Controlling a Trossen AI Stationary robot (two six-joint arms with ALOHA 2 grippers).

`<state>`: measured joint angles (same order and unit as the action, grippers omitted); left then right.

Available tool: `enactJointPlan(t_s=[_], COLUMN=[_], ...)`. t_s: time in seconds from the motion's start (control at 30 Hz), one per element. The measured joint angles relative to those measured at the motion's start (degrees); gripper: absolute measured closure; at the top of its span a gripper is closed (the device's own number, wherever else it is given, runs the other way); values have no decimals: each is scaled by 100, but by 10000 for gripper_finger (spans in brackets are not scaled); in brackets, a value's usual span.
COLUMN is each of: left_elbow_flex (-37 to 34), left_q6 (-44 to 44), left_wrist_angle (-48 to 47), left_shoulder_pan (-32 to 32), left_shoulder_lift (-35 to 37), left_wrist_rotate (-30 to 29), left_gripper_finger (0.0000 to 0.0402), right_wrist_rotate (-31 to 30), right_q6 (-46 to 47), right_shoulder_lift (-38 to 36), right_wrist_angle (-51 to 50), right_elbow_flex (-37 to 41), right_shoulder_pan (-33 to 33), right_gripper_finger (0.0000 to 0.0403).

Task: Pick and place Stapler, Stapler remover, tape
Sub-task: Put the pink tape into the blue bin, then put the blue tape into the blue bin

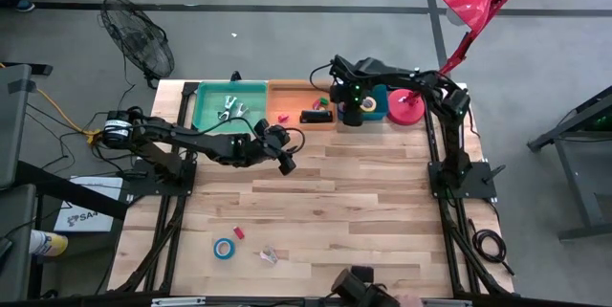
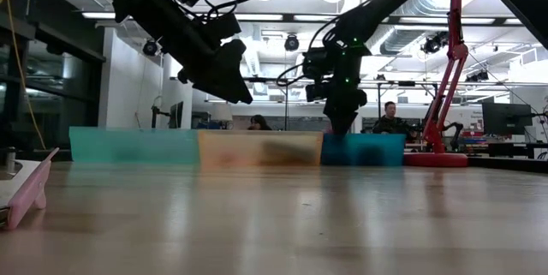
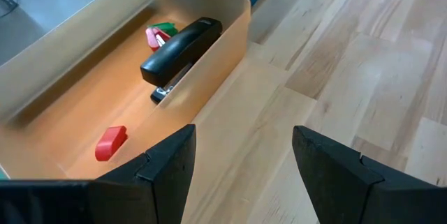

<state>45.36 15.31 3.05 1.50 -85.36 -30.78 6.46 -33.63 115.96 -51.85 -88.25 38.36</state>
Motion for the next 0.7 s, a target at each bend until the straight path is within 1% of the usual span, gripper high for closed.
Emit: enactJointPlan(t_s=[0.1, 0.27, 0.37, 0.5, 0.7], left_elbow_flex=[0, 0, 0, 0, 0], left_q6=[8, 22, 22, 22, 22], left_wrist_angle=[0, -4, -6, -7, -20], left_shoulder_pan=[-1, 0, -1, 0, -1], left_shoulder_lift=[0, 0, 0, 0, 0], left_wrist_rotate=[0, 48, 48, 50, 50], left_gripper_finger=[167, 167, 167, 167, 167], right_wrist_rotate=[-74, -507, -565, -571, -419], right_q6=[9, 51, 149, 258, 424], right_shoulder_lift=[0, -4, -9, -25, -34], right_wrist_angle=[-109, -333, -568, -776, -1173], right_elbow_flex=[0, 0, -134, -449, -892], right_shoulder_pan=[-16, -16, 25, 30, 25], right_gripper_finger=[294, 255, 238, 225, 226])
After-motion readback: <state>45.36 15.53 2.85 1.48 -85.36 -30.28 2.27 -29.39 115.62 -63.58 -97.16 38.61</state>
